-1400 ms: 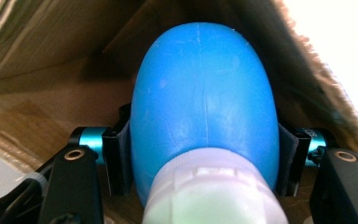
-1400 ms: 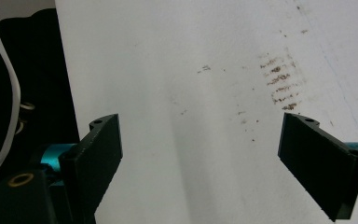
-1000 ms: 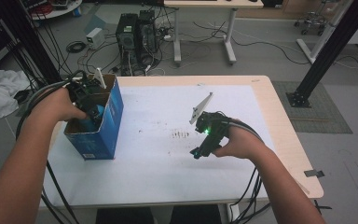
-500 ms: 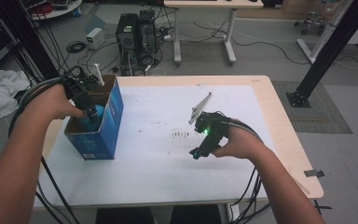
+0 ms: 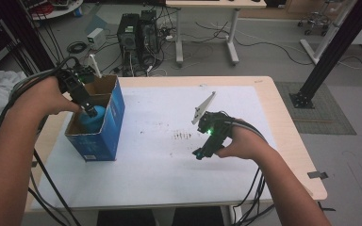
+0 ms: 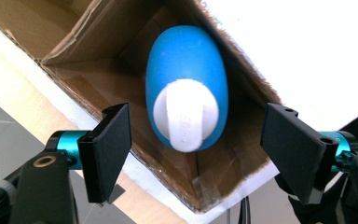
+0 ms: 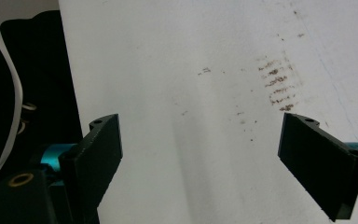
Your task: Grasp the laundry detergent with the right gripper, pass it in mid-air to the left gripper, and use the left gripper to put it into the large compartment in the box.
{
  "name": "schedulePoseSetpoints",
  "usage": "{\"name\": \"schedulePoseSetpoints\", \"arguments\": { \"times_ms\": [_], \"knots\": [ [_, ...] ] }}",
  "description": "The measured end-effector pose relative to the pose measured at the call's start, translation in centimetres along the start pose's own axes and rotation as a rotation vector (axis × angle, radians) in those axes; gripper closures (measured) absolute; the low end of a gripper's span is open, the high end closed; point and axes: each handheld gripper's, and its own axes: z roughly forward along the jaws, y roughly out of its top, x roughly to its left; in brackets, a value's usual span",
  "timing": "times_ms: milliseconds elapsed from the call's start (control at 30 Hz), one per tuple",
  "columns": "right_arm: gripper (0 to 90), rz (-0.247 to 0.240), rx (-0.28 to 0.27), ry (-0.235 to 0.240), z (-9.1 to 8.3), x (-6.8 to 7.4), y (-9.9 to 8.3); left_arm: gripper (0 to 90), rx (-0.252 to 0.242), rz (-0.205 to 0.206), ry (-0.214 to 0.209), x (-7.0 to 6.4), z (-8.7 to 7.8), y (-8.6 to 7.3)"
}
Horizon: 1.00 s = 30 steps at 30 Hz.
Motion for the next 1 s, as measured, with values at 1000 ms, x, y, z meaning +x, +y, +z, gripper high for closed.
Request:
{"name": "schedulePoseSetpoints", "arguments": {
  "times_ms": [1000],
  "knots": [
    [12.8,-0.018,0.074,0.006,-1.9,-0.9,1.4,12.3,-0.020,0.440,-0.063,-6.9,-2.7,2.2]
  ]
}}
